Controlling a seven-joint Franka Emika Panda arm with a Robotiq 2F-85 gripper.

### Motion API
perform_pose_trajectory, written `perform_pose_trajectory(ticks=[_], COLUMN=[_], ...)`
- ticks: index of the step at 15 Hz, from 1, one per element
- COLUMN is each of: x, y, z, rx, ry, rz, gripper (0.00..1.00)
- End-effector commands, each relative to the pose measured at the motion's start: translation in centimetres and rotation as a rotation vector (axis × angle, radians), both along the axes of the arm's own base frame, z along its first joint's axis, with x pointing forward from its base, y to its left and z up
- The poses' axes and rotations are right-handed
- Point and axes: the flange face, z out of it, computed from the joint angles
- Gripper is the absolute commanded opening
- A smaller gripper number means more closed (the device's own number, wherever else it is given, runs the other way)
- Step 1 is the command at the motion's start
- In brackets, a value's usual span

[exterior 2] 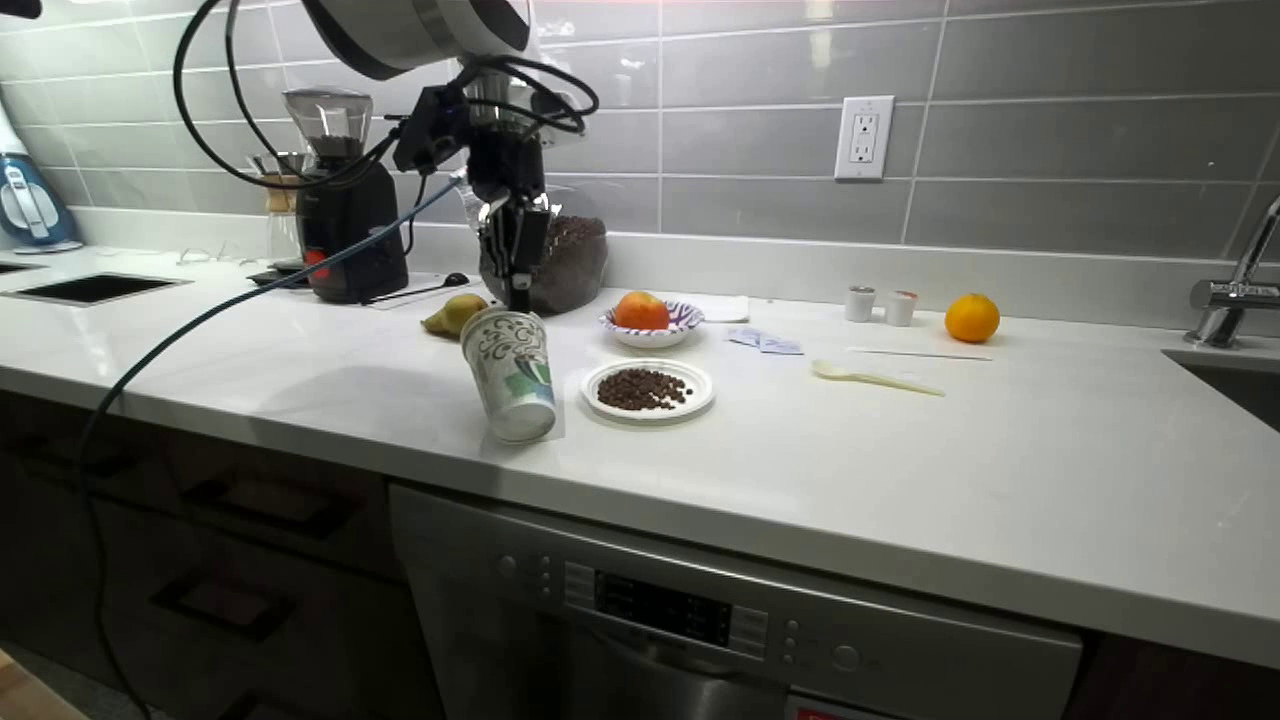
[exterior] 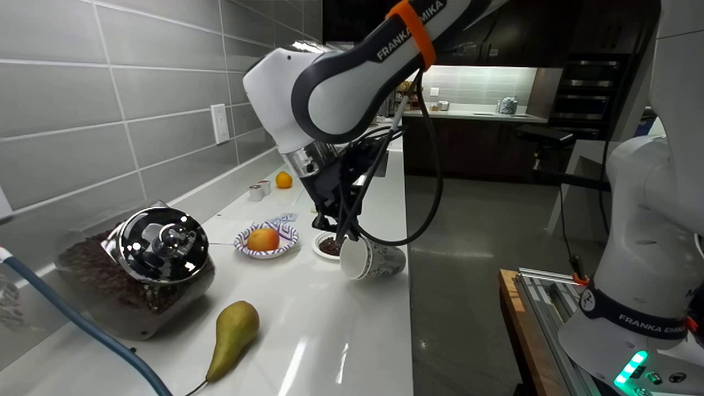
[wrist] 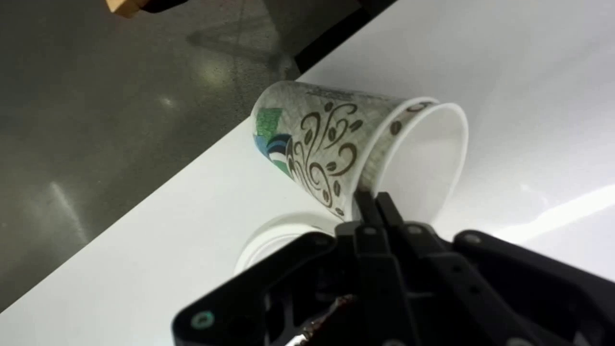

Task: Unstack the cups

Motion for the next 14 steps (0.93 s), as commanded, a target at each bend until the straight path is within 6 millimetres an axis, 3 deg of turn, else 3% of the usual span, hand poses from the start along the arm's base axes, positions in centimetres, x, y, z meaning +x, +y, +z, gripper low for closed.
perform_pose_trajectory(ticks=[1, 10, 14], x=[1.1, 2.0, 1.8], y=[0.7, 1.8, 1.8], z=[0.8, 4.6, 7.6], rx=[0.077, 0.247, 0.327], ry=[-0.070, -0.247, -0.327], rz=[-0.033, -0.032, -0.015], gripper=[0.01, 0.01, 0.01])
